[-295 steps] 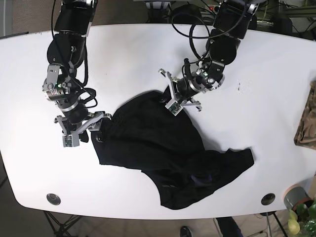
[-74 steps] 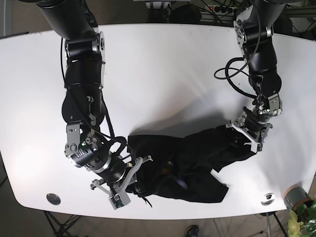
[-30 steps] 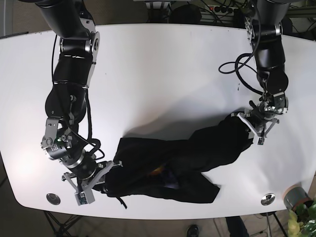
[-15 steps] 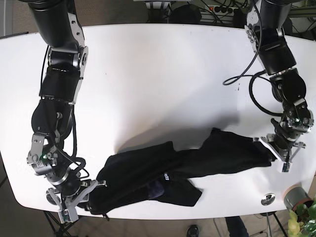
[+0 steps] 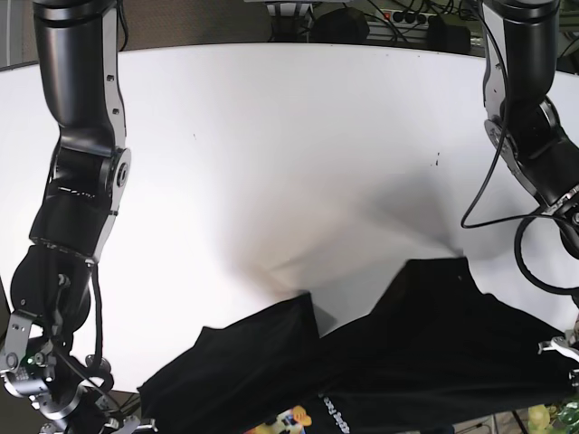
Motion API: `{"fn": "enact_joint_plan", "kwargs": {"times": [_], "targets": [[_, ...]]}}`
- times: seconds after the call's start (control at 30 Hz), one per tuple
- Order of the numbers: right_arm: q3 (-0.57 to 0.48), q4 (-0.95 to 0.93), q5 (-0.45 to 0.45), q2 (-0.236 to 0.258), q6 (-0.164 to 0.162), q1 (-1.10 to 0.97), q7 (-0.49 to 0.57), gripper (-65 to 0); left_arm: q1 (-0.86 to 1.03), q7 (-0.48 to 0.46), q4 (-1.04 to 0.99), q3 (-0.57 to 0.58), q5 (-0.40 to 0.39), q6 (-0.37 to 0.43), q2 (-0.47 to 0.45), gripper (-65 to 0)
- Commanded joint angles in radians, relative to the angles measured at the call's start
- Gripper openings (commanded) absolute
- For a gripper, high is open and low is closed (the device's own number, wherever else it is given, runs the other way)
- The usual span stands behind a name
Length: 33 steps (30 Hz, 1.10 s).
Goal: Fold the T-shirt properly
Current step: 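Lift and stretch the black shirt between both grippers to flatten it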
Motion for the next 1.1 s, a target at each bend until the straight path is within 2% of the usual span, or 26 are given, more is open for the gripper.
{"fn": "enact_joint_plan", "kwargs": {"times": [0.0,0.23,0.5,0.73,0.93,1.07], "targets": [[-0.022,0.015,0.010,0.029,-0.002,0.055,0.034,-62.8,-0.058,-0.027,0.016,-0.004,0.001,0.011,-0.038,-65.0],[-0.037,0.038,0.014,0.053,-0.002,0.005,0.034,-62.8,-0.070,-0.027,0.015,-0.007,0.000,0.011,-0.063,-65.0],[-0.010,0.179,0.014,0.043,-0.002,-0.227,0.034,-62.8,0.086,-0.036,0.021,-0.010,-0.003,0.011,-0.058,-65.0],[0.101,0.228,0.014,-0.017,-0.002,-0.428,0.034,-62.8,0.258,-0.076,0.024,-0.078,-0.005,0.007,-0.052,-65.0],[0.214,0.254,0.015,-0.071,-0.002,-0.608,0.034,-62.8,0.389,-0.074,0.027,-0.105,-0.005,-0.087,-0.052,-65.0],[0.243,0.283,0.015,-0.091,-0.001,-0.706,0.034,-62.8,0.474,-0.071,0.076,-0.159,-0.003,-0.116,-0.040,-65.0]]}}
